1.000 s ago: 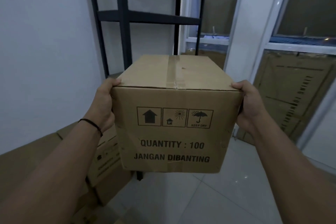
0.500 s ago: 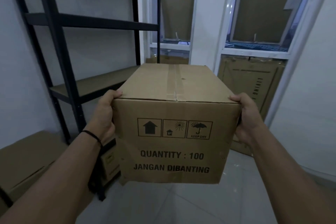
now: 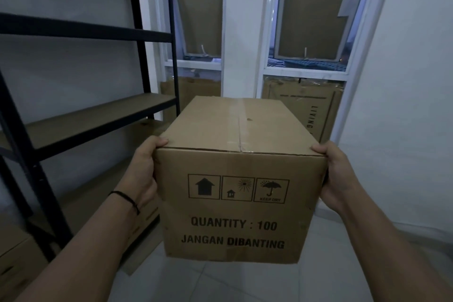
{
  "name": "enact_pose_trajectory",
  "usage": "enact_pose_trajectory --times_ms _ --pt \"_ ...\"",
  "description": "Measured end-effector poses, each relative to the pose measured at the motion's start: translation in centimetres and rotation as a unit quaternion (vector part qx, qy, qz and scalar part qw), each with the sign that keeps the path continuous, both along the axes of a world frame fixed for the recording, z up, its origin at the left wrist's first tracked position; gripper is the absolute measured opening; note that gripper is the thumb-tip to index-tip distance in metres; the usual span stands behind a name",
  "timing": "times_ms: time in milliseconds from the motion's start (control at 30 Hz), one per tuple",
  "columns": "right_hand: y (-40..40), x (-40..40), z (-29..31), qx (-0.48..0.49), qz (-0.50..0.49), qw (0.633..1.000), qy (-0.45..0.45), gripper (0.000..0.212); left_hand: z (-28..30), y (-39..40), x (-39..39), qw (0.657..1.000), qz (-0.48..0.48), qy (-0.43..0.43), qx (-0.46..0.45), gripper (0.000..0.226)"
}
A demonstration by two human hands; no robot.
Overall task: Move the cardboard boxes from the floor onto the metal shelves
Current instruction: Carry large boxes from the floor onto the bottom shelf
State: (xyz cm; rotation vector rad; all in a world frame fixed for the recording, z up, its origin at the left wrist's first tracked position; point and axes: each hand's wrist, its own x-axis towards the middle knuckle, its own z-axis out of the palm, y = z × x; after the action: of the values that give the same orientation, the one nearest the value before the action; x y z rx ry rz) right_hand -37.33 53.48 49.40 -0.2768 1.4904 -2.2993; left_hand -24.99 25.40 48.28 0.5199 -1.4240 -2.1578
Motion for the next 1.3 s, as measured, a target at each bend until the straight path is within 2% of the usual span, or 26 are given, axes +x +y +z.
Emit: enact_pose_trajectory --times_ms 300,567,733,1067,1167,1300 --pt "-2.9 -7.1 -2.0 0.060 -0.057 0.997 -0.012 0.037 -2.0 -3.5 -8.2 0.998 -0.051 -0.003 0.029 0.027" --pt "-6.5 -13.6 -3.6 0.062 -0.104 0.992 -0.016 0.034 -2.7 -7.9 -16.0 0.991 -0.113 -0.019 0.066 0.028" --pt "-7.4 -17.4 -4.2 0.059 -0.102 0.993 -0.019 0.036 -3.1 -9.4 -20.3 0.987 -0.147 -0.014 0.066 0.037" --pt "-6.7 -29.0 -5.8 0.067 -0.069 0.995 -0.036 0.027 -4.8 -7.9 -30.4 0.992 -0.103 -0.037 0.061 0.025" --pt "-6.3 -33.4 -5.7 0.080 -0.056 0.995 -0.026 0.032 -5.1 -7.2 -33.6 0.993 -0.083 -0.041 0.072 0.033" --pt "-6.0 -39.8 -5.6 0.093 -0.026 0.995 -0.030 0.021 -5.3 -6.0 -37.7 0.993 -0.069 -0.027 0.087 0.035"
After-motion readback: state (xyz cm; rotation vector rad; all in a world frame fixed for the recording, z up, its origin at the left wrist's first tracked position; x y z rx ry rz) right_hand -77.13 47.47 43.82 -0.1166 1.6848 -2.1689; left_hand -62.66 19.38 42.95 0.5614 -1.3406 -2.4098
